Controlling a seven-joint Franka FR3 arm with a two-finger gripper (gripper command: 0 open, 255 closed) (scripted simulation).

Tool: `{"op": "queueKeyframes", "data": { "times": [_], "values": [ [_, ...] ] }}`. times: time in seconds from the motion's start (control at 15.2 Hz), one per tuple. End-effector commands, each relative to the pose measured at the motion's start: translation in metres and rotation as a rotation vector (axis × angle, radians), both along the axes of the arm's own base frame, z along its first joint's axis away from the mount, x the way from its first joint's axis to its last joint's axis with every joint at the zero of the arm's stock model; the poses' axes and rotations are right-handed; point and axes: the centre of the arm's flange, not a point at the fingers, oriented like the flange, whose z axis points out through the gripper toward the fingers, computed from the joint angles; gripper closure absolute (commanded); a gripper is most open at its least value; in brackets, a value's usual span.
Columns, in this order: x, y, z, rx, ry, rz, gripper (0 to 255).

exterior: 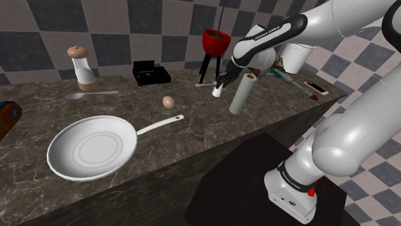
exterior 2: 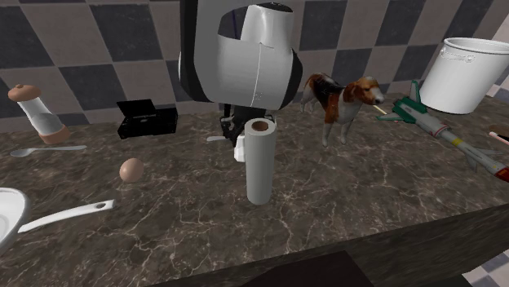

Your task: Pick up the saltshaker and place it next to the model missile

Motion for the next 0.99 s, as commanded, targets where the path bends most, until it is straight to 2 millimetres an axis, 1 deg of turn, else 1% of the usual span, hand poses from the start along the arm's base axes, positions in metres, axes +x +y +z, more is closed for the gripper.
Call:
{"op": "queueKeyframes", "data": {
  "times": [0.0, 0.26, 0.92],
  "values": [
    [0.000, 0.000, 0.000, 0.000, 0.001, 0.000, 255],
    [0.000, 0.000, 0.000, 0.000, 0.001, 0.000, 255],
    [0.000, 0.000, 0.052, 0.000, 0.001, 0.000, 255]
  ]
}}
